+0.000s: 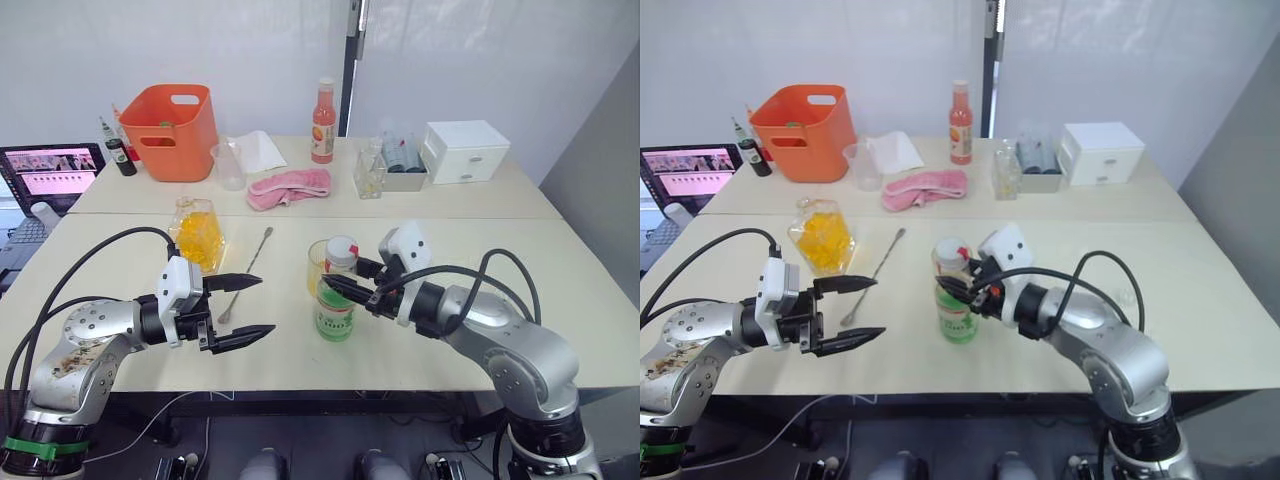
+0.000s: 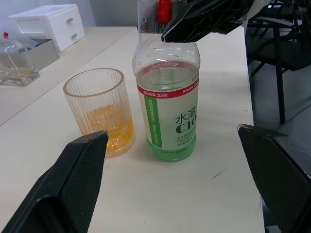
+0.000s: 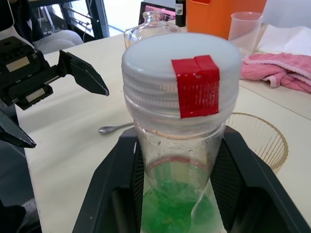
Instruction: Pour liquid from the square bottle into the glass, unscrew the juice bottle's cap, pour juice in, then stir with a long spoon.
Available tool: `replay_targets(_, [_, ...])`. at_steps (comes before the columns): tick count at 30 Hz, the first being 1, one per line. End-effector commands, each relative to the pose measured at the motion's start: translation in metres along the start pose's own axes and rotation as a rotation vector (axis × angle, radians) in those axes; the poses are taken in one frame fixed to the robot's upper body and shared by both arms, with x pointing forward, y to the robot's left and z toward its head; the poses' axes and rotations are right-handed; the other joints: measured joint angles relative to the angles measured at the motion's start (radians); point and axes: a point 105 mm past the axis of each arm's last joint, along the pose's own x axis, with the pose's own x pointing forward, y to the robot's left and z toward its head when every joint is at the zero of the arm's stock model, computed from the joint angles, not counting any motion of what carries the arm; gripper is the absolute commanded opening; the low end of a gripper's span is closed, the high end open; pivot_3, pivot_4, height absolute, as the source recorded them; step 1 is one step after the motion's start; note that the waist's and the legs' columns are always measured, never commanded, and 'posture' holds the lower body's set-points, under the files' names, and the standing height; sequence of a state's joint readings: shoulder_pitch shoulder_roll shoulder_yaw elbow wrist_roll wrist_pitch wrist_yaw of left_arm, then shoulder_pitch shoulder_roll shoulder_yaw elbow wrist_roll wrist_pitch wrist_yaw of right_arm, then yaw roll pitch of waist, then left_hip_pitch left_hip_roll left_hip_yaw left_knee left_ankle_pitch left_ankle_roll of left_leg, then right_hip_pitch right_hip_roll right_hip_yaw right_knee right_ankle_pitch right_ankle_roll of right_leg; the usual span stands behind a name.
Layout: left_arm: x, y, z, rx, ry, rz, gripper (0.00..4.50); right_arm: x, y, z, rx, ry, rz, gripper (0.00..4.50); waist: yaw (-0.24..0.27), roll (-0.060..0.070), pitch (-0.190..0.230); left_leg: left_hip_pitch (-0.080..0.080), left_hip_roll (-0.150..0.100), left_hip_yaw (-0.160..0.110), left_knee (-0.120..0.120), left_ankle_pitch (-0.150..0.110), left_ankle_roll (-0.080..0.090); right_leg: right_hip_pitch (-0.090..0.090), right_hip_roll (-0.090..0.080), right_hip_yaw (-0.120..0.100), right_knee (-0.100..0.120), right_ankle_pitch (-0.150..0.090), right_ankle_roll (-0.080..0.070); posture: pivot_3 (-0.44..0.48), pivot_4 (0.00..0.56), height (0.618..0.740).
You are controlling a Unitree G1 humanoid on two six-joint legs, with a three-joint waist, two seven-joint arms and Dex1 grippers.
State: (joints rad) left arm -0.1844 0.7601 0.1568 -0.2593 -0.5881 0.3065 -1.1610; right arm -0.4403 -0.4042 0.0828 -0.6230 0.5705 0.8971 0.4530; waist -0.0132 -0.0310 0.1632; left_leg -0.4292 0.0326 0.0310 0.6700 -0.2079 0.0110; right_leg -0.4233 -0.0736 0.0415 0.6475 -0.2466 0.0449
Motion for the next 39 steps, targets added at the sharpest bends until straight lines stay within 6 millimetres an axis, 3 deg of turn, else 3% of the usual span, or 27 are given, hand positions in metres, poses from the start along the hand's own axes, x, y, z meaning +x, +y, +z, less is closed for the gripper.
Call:
replay_targets(1, [0.0,0.0,0.007,0.035,-0.007,-0.01,4.5,0.0,0.003,0.0,0.001,-0.021,0.005,1.35,-0.001,0.0,0.0,0.0,0.0,0.0,0.0,0.0,0.0,0.0,0.0,0.0,0.0,0.0,0.0,0.0,0.15,0.715])
replay_targets(5, [-0.001,0.001,0.007,0.037,-0.007,-0.008,4.5,0.0,0.007,0.013,0.039,-0.121,0.032,1.35,-0.003,0.0,0.0,0.0,0.001,0.0,0.0,0.0,0.0,0.0,0.001,0.0,0.0,0.0,0.0,0.0,0.15,0.715])
replay_targets(18, [-0.002,0.002,0.003,0.03,-0.003,-0.004,4.5,0.001,0.02,-0.004,0.026,-0.051,0.071,1.35,-0.003,0.0,0.0,0.0,0.001,0.0,0.0,0.0,0.0,0.0,0.001,0.0,0.0,0.0,0.0,0.0,0.15,0.715])
replay_targets(20, [-0.002,0.002,0.002,0.029,-0.003,-0.005,4.5,0.0,0.016,-0.004,0.029,-0.058,0.065,2.37,-0.003,0.0,0.0,0.0,0.001,0.0,0.0,0.0,0.0,0.0,0.001,0.0,0.0,0.0,0.0,0.0,0.15,0.715])
replay_targets(25, [-0.001,0.002,0.002,0.028,-0.008,-0.01,4.5,-0.007,0.015,0.005,0.04,-0.055,0.18,4.0,-0.002,0.0,0.0,0.0,0.0,0.0,0.0,0.0,0.0,0.0,0.0,0.0,0.0,0.0,0.0,0.0,0.15,0.715])
replay_targets(31, [-0.001,0.002,0.0,0.024,-0.008,-0.02,4.5,-0.015,-0.005,0.015,-0.018,-0.034,0.373,4.0,0.0,0.0,0.0,0.0,0.0,0.0,0.0,0.0,0.0,0.001,0.0,0.0,0.0,0.0,0.0,0.0,0.15,0.715])
replay_targets(39, [0.0,-0.002,0.0,0.025,-0.013,-0.023,4.5,0.0,-0.029,0.01,-0.083,-0.015,0.536,4.0,0.0,0.0,0.0,0.0,0.0,0.0,0.0,0.0,0.0,0.0,0.0,0.0,0.0,0.0,0.0,0.0,0.15,0.715])
